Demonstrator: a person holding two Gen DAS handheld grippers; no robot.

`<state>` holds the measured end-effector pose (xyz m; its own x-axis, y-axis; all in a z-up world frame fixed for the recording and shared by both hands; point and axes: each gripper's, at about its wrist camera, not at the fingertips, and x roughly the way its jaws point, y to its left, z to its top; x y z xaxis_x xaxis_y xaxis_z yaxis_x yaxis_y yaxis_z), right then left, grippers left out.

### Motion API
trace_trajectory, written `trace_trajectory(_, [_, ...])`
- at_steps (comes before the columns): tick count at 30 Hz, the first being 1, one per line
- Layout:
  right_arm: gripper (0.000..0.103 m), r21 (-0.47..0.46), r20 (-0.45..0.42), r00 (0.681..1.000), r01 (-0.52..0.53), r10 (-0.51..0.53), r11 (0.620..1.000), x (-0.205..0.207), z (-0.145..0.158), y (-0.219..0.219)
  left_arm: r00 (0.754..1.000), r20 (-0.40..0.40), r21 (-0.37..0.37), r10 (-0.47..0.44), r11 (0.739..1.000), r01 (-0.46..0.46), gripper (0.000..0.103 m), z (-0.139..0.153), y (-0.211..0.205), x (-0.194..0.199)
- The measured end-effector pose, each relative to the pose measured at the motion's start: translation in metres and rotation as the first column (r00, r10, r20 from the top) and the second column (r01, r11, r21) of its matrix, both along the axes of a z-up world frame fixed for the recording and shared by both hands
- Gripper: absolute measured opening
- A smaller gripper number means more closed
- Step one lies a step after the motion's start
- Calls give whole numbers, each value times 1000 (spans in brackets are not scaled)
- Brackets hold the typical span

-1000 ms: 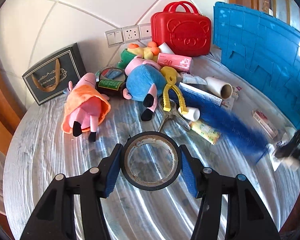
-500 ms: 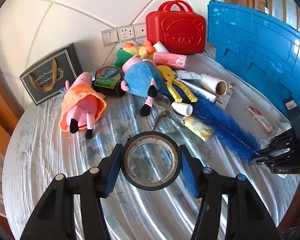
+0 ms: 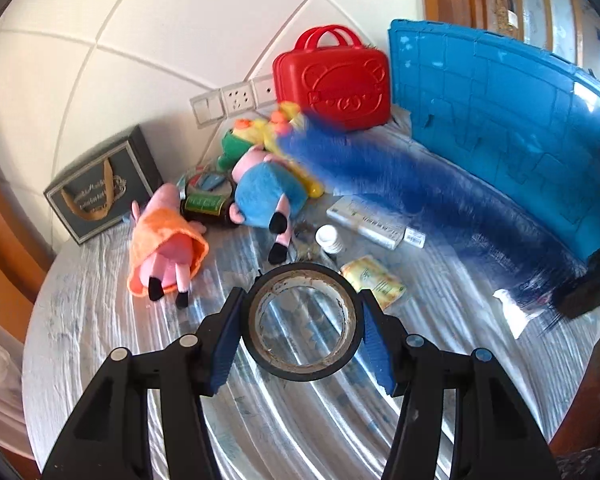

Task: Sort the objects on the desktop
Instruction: 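Carry the tape roll and blue brush into the blue crate and release both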

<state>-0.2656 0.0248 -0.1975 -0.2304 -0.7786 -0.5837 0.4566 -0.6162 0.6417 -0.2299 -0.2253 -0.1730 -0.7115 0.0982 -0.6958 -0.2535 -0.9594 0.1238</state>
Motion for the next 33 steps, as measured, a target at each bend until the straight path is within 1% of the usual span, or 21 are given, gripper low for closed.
trace_trajectory(3, [10, -27, -49, 997, 53, -54, 998, 9, 33, 18, 999, -28, -10, -27, 1000, 27, 55, 17, 9, 3])
trace_trajectory(5, [10, -31, -101, 990, 96, -99, 995, 11, 65, 27, 997, -62, -9, -56, 998, 56, 55, 35, 18, 3])
trace_trajectory(7, [10, -22, -164, 976, 143, -144, 990, 18, 95, 43, 990, -104, -2, -92, 996, 92, 55, 56, 30, 3])
trace_trajectory(9, [10, -22, -214, 959, 185, -186, 982, 30, 122, 64, 977, -159, 9, -141, 989, 145, 55, 83, 47, 2])
trace_trajectory(10, [10, -9, -253, 943, 219, -214, 976, 37, 140, 75, 965, -195, 13, -174, 984, 180, 55, 100, 60, 2])
trace_trajectory(12, [10, 14, -314, 916, 268, -251, 963, 48, 165, 93, 943, -245, 14, -227, 971, 237, 55, 124, 82, 0])
trace_trajectory(13, [10, 27, -345, 899, 296, -269, 955, 53, 177, 104, 927, -272, 9, -256, 963, 269, 55, 138, 96, 0])
trace_trajectory(15, [10, 55, -413, 856, 365, -312, 929, 66, 206, 132, 891, -326, 0, -315, 943, 333, 55, 167, 131, -2])
trace_trajectory(16, [10, 66, -434, 840, 391, -326, 918, 70, 215, 143, 873, -348, -1, -342, 931, 364, 55, 179, 149, -4])
trace_trajectory(17, [10, 87, -465, 815, 432, -346, 898, 74, 227, 156, 858, -365, -5, -362, 922, 387, 55, 188, 166, -5])
trace_trajectory(18, [10, 102, -486, 796, 460, -360, 882, 76, 235, 167, 842, -386, -11, -378, 914, 405, 55, 197, 183, -6])
trace_trajectory(20, [10, 119, -512, 767, 509, -387, 852, 76, 247, 191, 812, -427, -14, -398, 901, 434, 55, 215, 220, -9])
trace_trajectory(22, [10, 152, -532, 745, 551, -401, 821, 73, 253, 211, 801, -440, 3, -406, 891, 453, 55, 226, 253, -13])
trace_trajectory(24, [10, 182, -544, 728, 589, -418, 788, 69, 258, 237, 796, -445, 18, -409, 885, 465, 55, 235, 288, -19])
trace_trajectory(26, [10, 204, -557, 708, 623, -433, 755, 66, 259, 263, 788, -457, 0, -412, 887, 463, 55, 239, 324, -21])
trace_trajectory(28, [10, 219, -570, 688, 654, -449, 724, 57, 254, 283, 787, -458, -17, -413, 890, 456, 55, 240, 354, -23])
trace_trajectory(29, [10, 216, -569, 683, 662, -458, 717, 57, 254, 293, 788, -454, -18, -415, 889, 457, 55, 241, 368, -24])
trace_trajectory(31, [10, 218, -568, 671, 681, -476, 699, 51, 250, 312, 798, -445, -36, -406, 899, 437, 55, 241, 393, -26])
trace_trajectory(32, [10, 219, -562, 670, 686, -485, 694, 46, 247, 321, 805, -440, -55, -398, 907, 418, 55, 239, 407, -29])
trace_trajectory(33, [10, 228, -561, 668, 693, -489, 684, 40, 243, 327, 808, -438, -60, -395, 909, 412, 55, 241, 413, -29])
